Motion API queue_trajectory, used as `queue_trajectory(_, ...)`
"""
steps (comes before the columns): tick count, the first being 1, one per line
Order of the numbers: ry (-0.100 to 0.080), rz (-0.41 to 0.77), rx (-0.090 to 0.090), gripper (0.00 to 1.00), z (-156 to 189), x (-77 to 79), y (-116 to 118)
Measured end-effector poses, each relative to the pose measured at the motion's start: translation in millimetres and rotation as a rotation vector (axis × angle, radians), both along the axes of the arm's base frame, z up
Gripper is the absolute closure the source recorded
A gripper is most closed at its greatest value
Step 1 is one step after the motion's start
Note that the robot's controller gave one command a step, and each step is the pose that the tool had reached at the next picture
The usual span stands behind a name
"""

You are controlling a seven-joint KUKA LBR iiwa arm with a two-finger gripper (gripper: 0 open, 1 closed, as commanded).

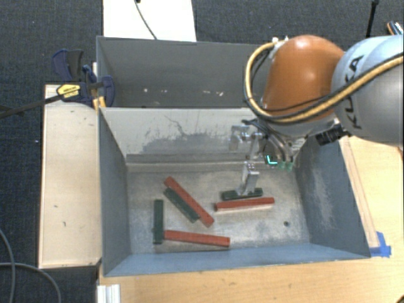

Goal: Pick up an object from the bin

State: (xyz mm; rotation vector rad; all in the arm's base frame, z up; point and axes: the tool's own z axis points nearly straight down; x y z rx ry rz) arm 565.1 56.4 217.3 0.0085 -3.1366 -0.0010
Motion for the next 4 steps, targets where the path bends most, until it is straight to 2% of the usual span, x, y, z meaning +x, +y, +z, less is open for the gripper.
queue_trajectory(1,0.000,0.051,-0.001,0.00,-151,-3.2,-51)
queue_trajectory(2,-0.008,0.050,0.000,1.00,-146,-0.7,-50)
queue_trajectory(3,-0.014,0.102,0.000,1.00,-20,8.5,-28)
queue_trajectory(4,-0.016,0.108,0.001,1.00,53,-5.6,-8)
